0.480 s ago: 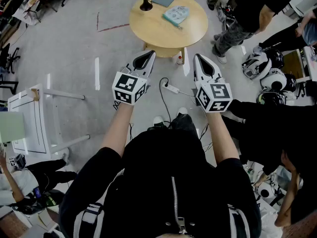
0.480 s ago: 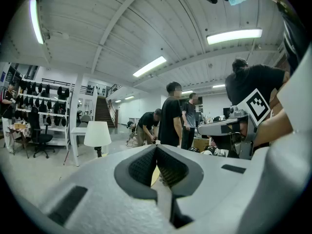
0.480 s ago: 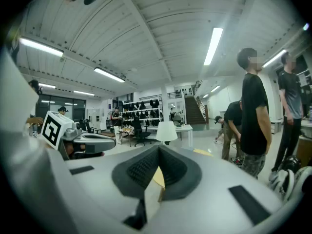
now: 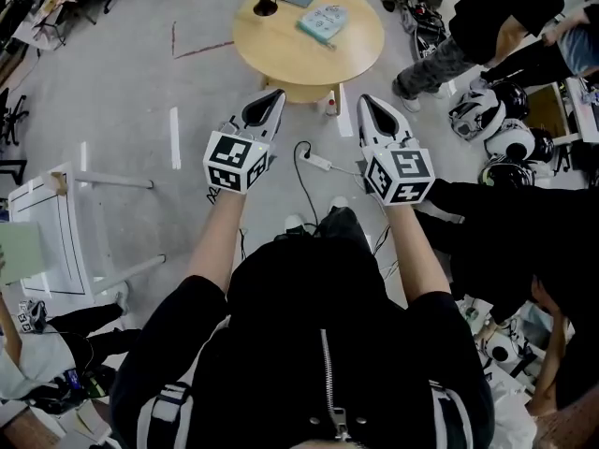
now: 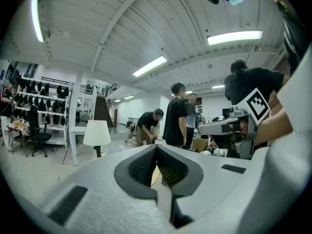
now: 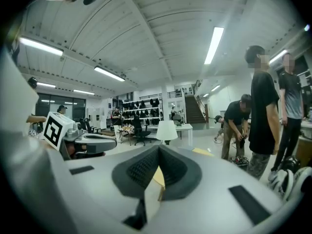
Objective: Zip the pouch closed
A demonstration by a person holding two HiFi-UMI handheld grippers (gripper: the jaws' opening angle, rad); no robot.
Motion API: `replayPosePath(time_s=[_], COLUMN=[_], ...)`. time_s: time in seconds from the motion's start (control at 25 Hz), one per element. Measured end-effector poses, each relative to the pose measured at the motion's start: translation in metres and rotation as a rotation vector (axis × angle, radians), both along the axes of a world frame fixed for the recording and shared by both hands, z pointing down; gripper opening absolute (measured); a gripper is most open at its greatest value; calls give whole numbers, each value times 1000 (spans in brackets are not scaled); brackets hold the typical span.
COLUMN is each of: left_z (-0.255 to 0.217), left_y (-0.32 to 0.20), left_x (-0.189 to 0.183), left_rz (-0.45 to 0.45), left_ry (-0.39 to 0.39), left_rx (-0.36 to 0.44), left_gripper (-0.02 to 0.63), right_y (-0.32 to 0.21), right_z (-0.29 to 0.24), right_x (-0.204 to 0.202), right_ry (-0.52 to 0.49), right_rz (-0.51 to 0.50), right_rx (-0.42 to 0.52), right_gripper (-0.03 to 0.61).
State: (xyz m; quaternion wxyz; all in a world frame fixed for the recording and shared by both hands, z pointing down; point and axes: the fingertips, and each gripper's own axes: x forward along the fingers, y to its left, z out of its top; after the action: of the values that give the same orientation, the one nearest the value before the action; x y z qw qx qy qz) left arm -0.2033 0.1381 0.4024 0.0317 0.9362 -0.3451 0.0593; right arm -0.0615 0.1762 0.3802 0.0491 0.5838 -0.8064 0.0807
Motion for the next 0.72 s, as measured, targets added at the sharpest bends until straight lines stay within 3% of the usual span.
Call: replayPosePath(time_s=[0.36, 0.72], left_z=[7, 13], left_y=[-8, -53], left_x=[16, 38], left_rz=[20, 7], left_ry=[3, -15], left_rx=[-23, -30], left_gripper=[2, 2], right_y=[-2, -56], right_z=[5, 12], right_x=[11, 27], right_ry=[-6, -31], right_rz=[6, -30], right_rx=[-23, -27], right_gripper=[3, 3])
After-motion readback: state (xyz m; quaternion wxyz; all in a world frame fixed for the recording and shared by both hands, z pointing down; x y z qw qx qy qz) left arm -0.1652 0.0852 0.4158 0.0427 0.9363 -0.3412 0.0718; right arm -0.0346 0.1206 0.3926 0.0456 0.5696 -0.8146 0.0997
